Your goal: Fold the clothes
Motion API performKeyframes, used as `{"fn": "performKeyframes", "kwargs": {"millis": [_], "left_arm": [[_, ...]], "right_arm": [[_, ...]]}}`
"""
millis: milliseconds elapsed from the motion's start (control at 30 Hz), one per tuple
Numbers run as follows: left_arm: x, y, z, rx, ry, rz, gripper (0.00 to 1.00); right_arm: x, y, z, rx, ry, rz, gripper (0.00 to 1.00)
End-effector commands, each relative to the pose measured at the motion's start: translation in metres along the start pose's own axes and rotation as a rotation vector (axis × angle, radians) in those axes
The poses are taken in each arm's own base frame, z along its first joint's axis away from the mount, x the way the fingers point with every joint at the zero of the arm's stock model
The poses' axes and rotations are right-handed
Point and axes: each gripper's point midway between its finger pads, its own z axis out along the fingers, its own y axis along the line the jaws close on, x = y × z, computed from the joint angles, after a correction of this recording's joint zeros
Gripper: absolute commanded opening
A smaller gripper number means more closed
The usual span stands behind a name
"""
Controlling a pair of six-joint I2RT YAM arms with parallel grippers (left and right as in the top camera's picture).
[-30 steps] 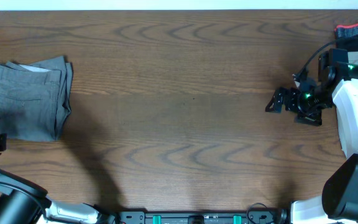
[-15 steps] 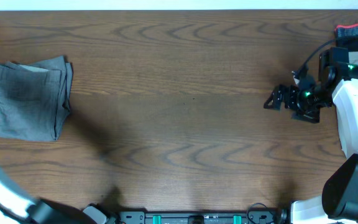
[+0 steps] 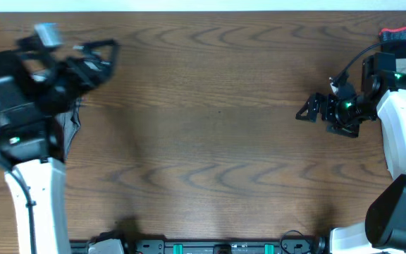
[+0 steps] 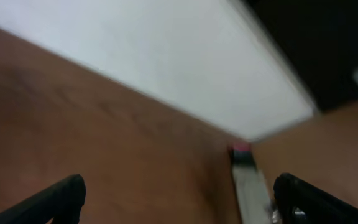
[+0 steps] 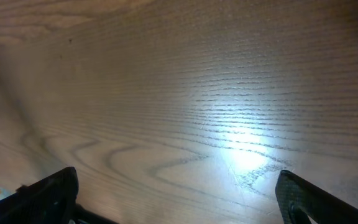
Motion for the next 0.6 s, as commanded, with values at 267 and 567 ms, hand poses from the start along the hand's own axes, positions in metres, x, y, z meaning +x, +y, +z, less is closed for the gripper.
{"fn": "performKeyframes", "kwargs": {"millis": [267,567], "left_arm": [[0.052,-0.013,-0.029,-0.512,0.155,0.284,0.98],[0.052,-0.009,-0.096,-0.761,0.015,0.308,0.98]], "right_arm": [[-0.024,0.018,-0.088,0.119,-0.271,-0.014,0.99],[0.015,0.026,-0.159,0.214,-0.491,-0.018,0.99]]}}
